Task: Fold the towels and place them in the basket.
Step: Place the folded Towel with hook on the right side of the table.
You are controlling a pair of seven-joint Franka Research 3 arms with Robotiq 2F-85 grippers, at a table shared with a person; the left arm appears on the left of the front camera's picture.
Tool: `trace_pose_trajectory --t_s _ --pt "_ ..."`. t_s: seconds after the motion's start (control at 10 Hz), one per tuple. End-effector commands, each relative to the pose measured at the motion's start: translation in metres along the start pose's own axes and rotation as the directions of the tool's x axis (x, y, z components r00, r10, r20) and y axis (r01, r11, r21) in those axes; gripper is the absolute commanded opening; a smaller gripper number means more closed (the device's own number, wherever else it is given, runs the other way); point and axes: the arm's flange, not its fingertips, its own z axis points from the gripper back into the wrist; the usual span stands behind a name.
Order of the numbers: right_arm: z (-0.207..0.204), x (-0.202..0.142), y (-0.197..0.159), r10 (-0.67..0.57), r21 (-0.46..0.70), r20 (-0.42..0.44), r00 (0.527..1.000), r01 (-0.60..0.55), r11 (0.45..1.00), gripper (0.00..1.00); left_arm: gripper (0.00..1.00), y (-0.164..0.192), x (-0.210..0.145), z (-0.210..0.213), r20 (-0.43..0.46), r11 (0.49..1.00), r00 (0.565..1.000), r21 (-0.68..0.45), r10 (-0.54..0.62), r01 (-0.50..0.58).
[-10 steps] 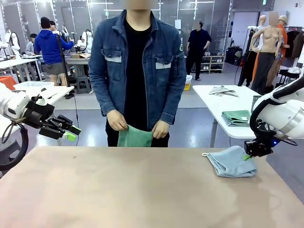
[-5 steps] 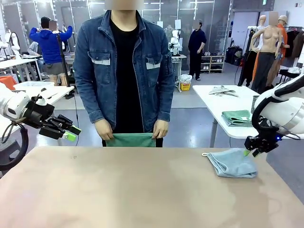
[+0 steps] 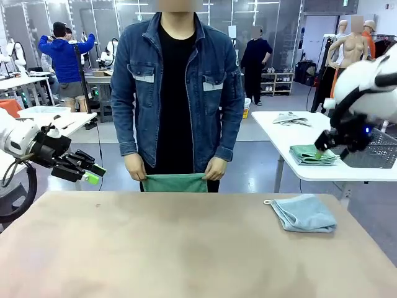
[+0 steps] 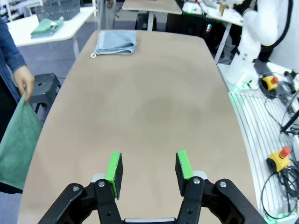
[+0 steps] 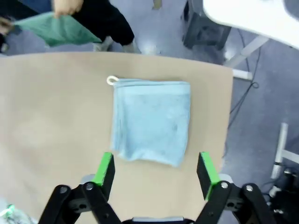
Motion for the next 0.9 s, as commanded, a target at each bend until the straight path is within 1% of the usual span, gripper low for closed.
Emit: trace_pose_trajectory --t_s 0.0,0.2,0.3,0.4,0.6,0.7,0.8 --pt "0.050 -0.016 0.039 0.011 -0.034 -0.010 1.000 -0.012 0.999 0.89 0.59 -0.003 0.001 0.000 -0.001 1.000 1.000 0.005 -0.006 0.006" --pt "0.094 -0.030 0.061 0.040 -0.046 0.002 0.999 -0.040 0.998 0.89 0.59 -0.003 0.001 0.000 -0.001 1.000 1.000 0.005 -0.006 0.006" --pt "0.108 -0.039 0.066 0.057 -0.051 0.021 0.998 -0.055 0.997 0.89 0.59 -0.003 0.001 0.000 -0.001 1.000 1.000 0.005 -0.006 0.006" --pt "0.115 -0.047 0.068 0.072 -0.044 0.015 0.997 -0.071 0.996 0.89 0.59 -0.003 0.001 0.000 -0.001 1.000 1.000 0.005 -0.006 0.006" --pt "0.116 -0.048 0.069 0.075 -0.047 -0.001 0.997 -0.075 0.996 0.89 0.59 -0.003 0.001 0.000 -0.001 1.000 1.000 0.005 -0.006 0.006" --pt "0.126 -0.042 0.072 0.076 -0.036 0.022 0.997 -0.075 0.996 0.89 0.59 -0.003 0.001 0.000 -0.001 1.000 1.000 0.005 -0.006 0.006" --pt "0.126 -0.042 0.072 0.076 -0.036 0.022 0.997 -0.075 0.996 0.89 0.59 -0.003 0.001 0.000 -0.001 1.000 1.000 0.005 -0.006 0.006"
